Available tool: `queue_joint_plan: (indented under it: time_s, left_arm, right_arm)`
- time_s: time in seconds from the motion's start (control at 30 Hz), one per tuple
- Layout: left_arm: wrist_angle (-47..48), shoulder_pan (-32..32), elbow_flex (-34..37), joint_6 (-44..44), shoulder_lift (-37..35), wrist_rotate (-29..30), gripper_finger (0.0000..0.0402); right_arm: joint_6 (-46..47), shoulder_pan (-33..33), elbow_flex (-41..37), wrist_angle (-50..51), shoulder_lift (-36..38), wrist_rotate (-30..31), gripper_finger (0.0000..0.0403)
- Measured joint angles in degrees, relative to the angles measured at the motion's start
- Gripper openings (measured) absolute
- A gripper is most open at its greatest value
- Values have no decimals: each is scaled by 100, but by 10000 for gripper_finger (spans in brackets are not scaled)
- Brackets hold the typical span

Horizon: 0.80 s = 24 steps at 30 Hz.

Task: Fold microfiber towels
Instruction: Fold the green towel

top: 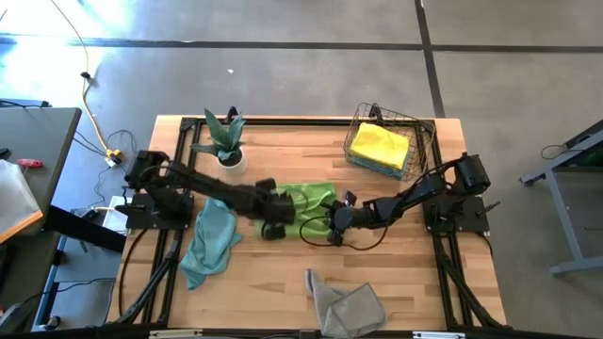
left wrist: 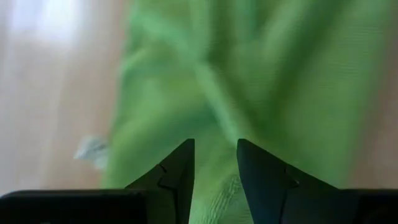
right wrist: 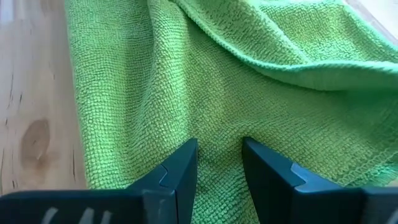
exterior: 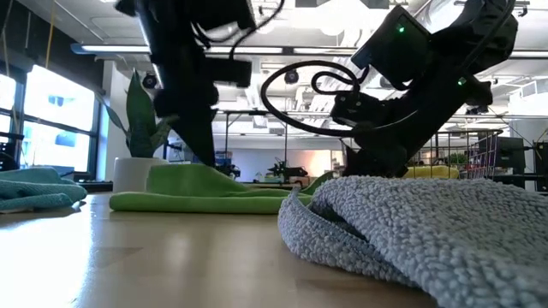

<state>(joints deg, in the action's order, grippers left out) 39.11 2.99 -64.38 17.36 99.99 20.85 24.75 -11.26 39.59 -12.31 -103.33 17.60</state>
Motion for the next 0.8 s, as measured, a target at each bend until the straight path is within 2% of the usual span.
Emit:
queue_joint_plan:
  time_s: [0.17, 0.33, 0.47, 0.57, 0.67, 0.8]
  left_arm:
    - [-449, 746, 1, -110, 64, -72, 108]
    - [-604, 1190, 2, 94, 61, 654, 107]
    - [-748, 1250, 68, 240, 109, 778, 103]
    - [-1118, 1125, 433, 612, 157, 985, 99]
    - [-1610, 1007, 737, 976, 148, 802, 93]
    - [-1716, 1003, 965, 1176, 129, 645, 85]
  right_arm:
    - [-15, -38, -2, -10, -6, 29, 122]
    - [-15, -43, -14, -65, -7, 11, 122]
    - [-15, -43, -15, -73, -8, 7, 122]
    - [-15, -43, -17, -109, -10, 2, 122]
    - [-19, -61, -15, -179, -17, -40, 122]
    - [-25, -60, -15, -210, -17, -50, 122]
